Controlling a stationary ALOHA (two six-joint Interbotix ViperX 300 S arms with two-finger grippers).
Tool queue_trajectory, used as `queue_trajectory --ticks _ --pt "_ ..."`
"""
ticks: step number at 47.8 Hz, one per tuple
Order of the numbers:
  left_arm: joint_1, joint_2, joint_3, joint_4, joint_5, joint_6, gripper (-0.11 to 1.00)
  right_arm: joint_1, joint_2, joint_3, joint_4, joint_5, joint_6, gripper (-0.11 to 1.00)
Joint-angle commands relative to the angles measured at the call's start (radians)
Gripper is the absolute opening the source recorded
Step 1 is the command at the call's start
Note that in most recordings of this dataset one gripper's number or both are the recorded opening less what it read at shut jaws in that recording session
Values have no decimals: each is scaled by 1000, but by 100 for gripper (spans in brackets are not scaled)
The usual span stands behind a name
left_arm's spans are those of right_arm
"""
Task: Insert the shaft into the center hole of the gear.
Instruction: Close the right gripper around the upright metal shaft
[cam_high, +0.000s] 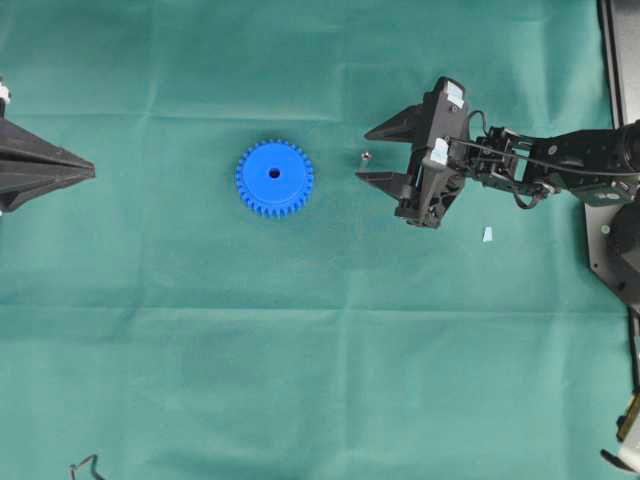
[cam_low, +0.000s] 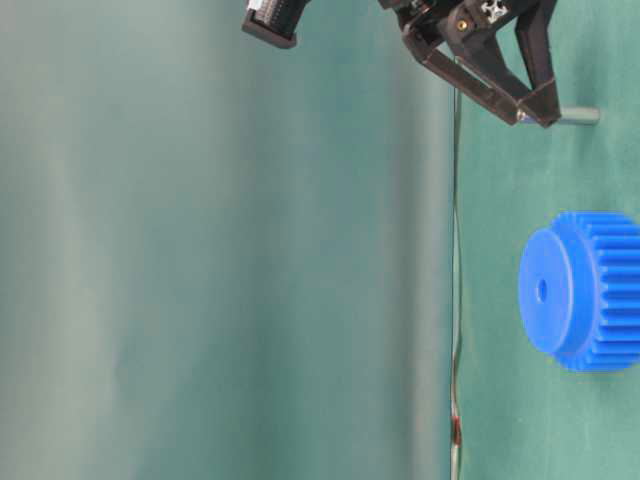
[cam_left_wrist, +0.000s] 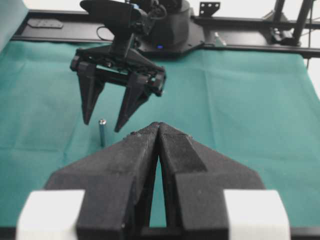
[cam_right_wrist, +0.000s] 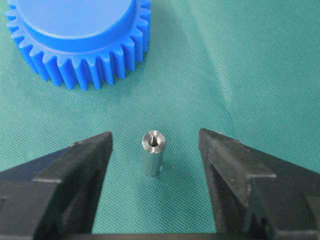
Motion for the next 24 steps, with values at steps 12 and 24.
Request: queue_trajectory --ticks 12,24 --pt "2 5 -23 3 5 -2 0 9 -8 -6 -11 -5 0 17" --pt "2 3 -23 3 11 0 0 12 -9 -8 -12 -2 3 16"
